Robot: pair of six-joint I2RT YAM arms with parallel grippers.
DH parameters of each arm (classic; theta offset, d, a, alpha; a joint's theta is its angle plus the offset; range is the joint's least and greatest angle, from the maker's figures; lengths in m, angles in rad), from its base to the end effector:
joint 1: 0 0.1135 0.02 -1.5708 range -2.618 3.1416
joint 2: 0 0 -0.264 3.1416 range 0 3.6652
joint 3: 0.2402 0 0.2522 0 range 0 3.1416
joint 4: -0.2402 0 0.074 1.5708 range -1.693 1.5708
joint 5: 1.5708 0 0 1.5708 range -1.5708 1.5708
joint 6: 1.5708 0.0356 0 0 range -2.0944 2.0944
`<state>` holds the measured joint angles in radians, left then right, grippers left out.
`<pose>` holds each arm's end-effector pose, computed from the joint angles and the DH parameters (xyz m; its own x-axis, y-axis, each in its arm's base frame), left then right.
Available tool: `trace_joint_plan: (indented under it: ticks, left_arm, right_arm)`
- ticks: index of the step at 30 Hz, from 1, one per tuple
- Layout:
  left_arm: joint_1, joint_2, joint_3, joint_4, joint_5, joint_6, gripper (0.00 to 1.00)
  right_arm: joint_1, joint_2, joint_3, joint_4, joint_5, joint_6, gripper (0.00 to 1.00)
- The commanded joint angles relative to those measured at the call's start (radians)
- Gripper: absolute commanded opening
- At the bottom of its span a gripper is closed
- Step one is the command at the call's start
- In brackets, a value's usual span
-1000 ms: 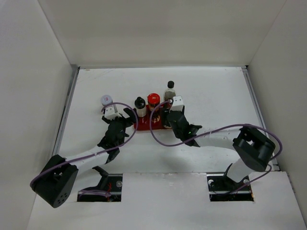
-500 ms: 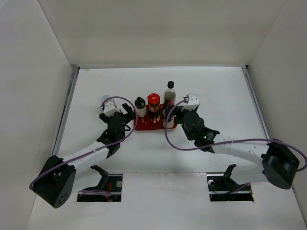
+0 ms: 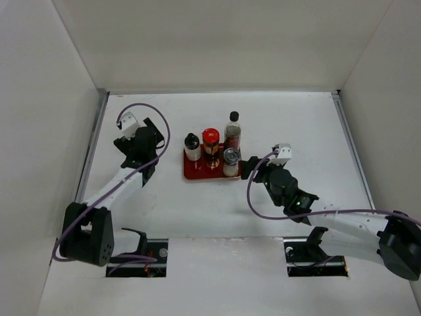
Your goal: Organize the condiment bottles
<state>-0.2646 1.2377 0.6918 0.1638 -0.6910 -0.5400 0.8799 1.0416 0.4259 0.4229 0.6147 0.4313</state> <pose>0.2649 -0.0483 0.2493 -0.1188 -0.3783 -0.9180 -0.5017 0.8207 -0.2732 0.1576 0.1584 0.2291 -0.2233 0.2659 -0.9378 -0.1932 0.9309 0.3099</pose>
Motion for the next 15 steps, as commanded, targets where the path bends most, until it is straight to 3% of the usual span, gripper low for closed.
trace_joint_plan:
  ticks: [1, 11, 15]
  left_arm:
    - [0.057, 0.097, 0.077, -0.033, 0.079, 0.0, 0.97]
    - [0.104, 0.348, 0.229, -0.027, 0.142, 0.037, 0.95]
    - [0.123, 0.384, 0.241, -0.02, 0.137, 0.043, 0.84]
  right_arm:
    - [0.001, -0.026, -0.003, 0.07, -0.069, 0.037, 1.0]
    - [0.001, -0.075, -0.029, 0.076, -0.098, 0.049, 1.0]
    - [-0.002, -0.078, -0.032, 0.071, -0.102, 0.052, 1.0]
